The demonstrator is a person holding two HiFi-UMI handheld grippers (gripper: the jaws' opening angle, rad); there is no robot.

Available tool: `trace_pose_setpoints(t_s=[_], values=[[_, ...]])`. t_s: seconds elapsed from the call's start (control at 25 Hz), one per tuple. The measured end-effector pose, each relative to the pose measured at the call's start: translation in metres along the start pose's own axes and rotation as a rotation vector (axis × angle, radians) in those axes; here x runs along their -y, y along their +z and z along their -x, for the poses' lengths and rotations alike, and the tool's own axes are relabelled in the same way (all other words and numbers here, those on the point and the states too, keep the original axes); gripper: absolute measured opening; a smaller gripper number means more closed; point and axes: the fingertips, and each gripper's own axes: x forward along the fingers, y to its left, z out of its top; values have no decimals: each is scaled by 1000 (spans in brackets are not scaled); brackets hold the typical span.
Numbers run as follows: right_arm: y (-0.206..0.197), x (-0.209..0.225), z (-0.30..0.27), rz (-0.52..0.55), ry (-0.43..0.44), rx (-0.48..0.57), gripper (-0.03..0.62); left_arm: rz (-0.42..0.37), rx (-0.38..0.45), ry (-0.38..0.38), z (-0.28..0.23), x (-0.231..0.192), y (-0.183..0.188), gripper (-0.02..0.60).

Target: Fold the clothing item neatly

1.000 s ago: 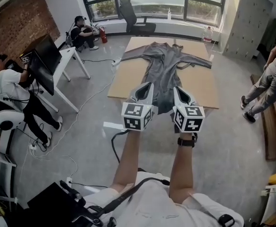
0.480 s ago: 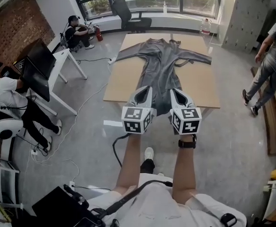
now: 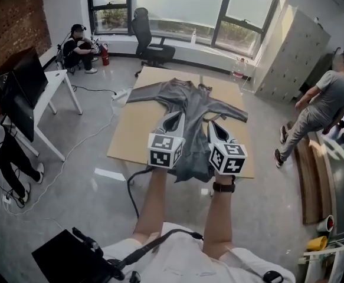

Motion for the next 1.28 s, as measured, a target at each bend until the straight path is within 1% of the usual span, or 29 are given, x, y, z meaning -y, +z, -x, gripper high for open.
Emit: trace_pose_setpoints(t_s=[0.12,0.2,0.32,0.44,0.52,0.64,0.72,0.88,0.96,1.16,1.28], values=[[-4,-12,-31,-24,23,19,3,21,-1,5,-12,-31,-7,0],[-15,-17,-48,-30,34,4,5,43,-22,8,-19,-45,-22,0],[-26,-9,-75,-11,26,-63,5,50,-79,11,-37,-61,-43,0],[-27,1,-104,-21,24,-52,5,68,-76,27,-53,-86,-48,0],[-38,7,-126,-35,34,-60,5,71,-86,49,-64,-105,-57,0],[-62,26,-161,-56,39,-114,5,81,-130,94,-86,-135,-79,0],[-67,46,-187,-64,40,-136,5,78,-160,112,-107,-151,-89,0],[-71,92,-241,-136,21,-128,5,53,-217,112,-163,-174,-104,0],[-82,111,-267,-163,27,-151,5,56,-244,109,-194,-184,-115,0],[-123,141,-325,-200,96,-223,5,68,-353,121,-262,-211,-161,0],[-157,156,-350,-233,142,-290,5,60,-423,122,-297,-225,-192,0]])
